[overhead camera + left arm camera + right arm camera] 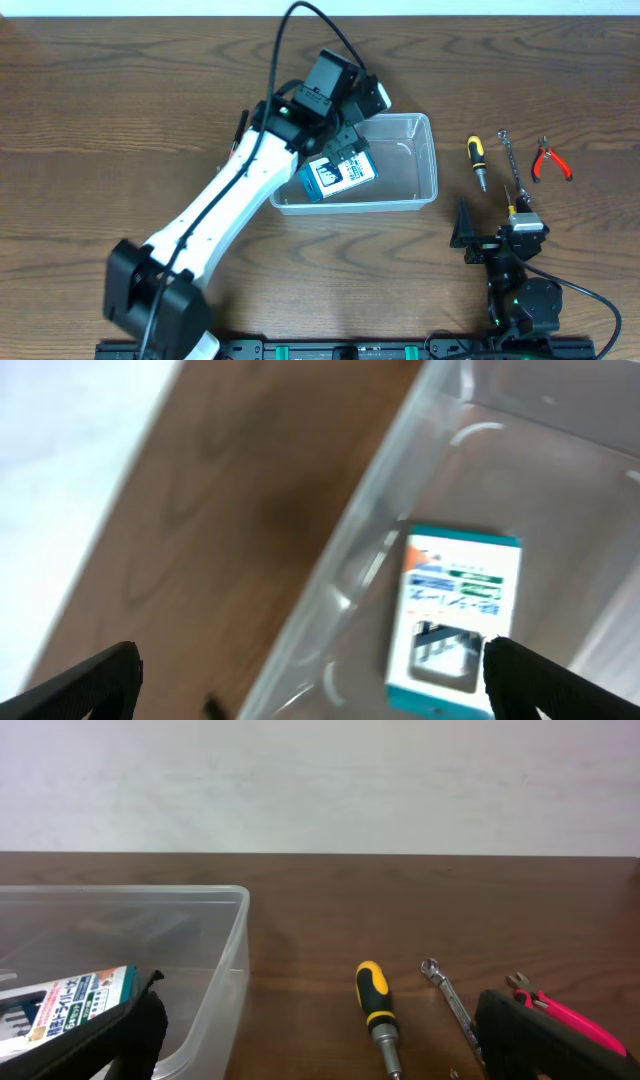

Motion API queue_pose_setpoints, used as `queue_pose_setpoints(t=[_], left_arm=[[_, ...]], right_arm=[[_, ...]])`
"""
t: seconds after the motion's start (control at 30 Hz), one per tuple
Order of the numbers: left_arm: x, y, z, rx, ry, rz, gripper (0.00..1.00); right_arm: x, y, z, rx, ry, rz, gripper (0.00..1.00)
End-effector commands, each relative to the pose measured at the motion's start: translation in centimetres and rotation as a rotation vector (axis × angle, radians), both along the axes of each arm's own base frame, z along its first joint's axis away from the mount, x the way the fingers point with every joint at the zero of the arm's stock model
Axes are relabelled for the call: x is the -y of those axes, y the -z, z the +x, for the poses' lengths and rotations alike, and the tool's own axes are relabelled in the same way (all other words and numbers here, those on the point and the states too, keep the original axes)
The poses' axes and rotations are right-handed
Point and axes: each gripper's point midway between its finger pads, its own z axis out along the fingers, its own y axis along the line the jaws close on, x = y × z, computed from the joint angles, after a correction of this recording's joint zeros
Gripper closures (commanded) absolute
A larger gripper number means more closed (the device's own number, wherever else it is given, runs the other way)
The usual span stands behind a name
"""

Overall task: Pack container
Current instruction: 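Lower the box into the container and open the left gripper, then move the left gripper to the black screwdriver and descend over it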

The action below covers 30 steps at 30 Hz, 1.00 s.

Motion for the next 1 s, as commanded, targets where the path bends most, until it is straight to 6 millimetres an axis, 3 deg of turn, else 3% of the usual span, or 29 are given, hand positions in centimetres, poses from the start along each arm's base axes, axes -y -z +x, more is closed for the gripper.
queue_pose_setpoints(t=[0.0,0.1,0.3,0.47,0.63,0.97], left_arm=[[-3.8,-2.5,1.7,0.062,-0.163,0.007,0.02],[-7.3,-2.4,2.0,0.022,-0.274,-0.004,0.02],[-16.8,-0.8,2.3,-0.110,-0.648,-0.069,0.02],[-21.7,0.7,0.6,-0.211,-0.792,-0.049,0.02],[-22.5,3.2,-0.9,-0.307,-0.812,-0.018,0.02],[-22.8,10.6,-3.9,-0.512,-0.818,0.095,0.02]], right_arm=[[0.3,0.0,0.0,0.002,0.013,-0.011,0.01],[0.3,0.0,0.0,0.002,0.013,-0.011,0.01],[0.3,0.0,0.0,0.002,0.013,-0.011,0.01],[0.3,0.0,0.0,0.002,0.013,-0.011,0.01],[0.3,0.0,0.0,0.002,0.013,-0.011,0.01],[0.3,0.0,0.0,0.002,0.013,-0.011,0.01]])
